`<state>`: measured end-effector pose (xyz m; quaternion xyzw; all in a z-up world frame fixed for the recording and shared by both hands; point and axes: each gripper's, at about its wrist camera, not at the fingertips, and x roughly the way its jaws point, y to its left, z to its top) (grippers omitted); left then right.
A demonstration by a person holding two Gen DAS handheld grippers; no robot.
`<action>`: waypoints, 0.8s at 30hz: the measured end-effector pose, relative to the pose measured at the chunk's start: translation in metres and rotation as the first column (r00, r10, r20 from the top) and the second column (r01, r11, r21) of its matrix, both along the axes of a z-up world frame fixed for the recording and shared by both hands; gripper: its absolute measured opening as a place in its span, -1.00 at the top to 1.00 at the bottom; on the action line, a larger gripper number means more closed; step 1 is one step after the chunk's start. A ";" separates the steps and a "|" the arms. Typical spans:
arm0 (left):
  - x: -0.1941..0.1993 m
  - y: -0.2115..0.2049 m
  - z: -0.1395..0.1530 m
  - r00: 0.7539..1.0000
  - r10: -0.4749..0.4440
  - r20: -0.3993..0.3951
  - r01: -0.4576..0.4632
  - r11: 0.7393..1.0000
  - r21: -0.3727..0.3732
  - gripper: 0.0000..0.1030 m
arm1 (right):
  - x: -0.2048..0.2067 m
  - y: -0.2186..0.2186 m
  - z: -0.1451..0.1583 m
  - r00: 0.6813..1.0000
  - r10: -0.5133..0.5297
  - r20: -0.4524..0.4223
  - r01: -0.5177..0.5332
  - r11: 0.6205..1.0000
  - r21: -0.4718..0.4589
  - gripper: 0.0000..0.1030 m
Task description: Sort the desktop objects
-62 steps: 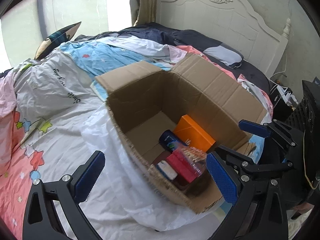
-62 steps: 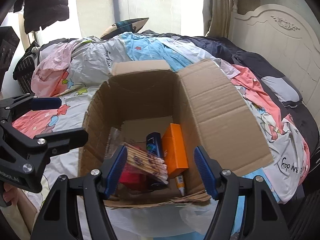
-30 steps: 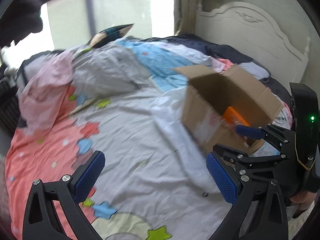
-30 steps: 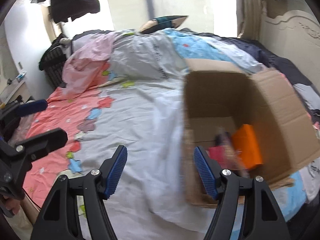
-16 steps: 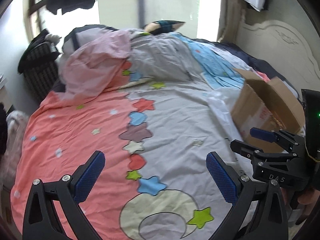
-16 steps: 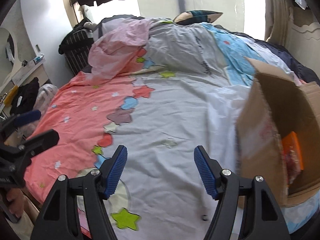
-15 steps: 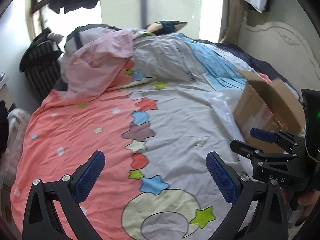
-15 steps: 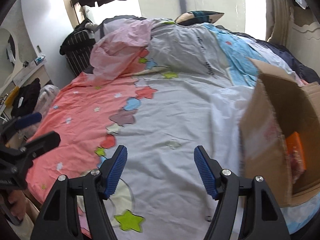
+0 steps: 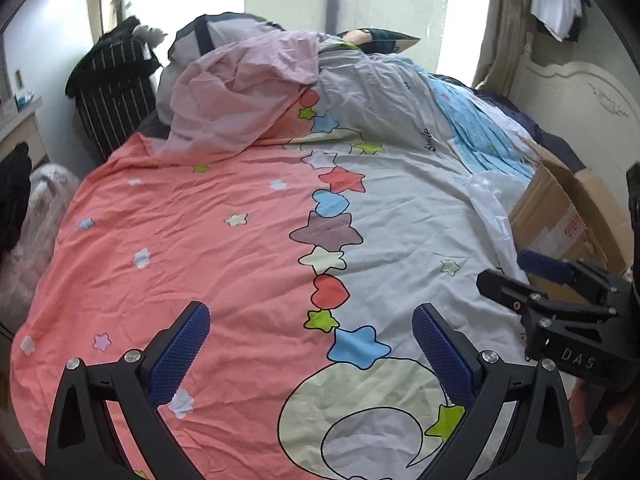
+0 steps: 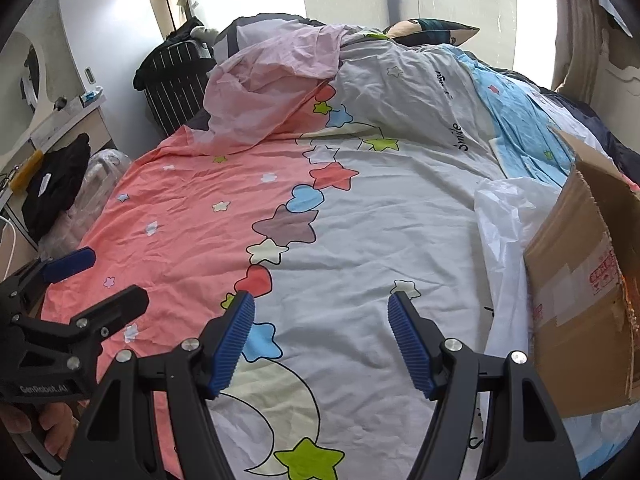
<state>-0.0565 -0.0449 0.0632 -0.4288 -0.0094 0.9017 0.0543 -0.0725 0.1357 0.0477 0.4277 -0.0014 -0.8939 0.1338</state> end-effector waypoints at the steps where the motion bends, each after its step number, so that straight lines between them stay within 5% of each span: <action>1: -0.001 -0.002 -0.001 1.000 0.001 0.004 -0.001 1.000 0.002 -1.00 | -0.001 -0.001 -0.001 1.000 0.001 0.003 -0.001 1.000 0.003 -0.27; 24: 0.000 0.002 -0.010 1.000 0.014 0.021 -0.013 0.998 -0.065 -1.00 | 0.000 -0.004 -0.011 1.000 -0.001 0.028 0.000 1.000 0.015 -0.27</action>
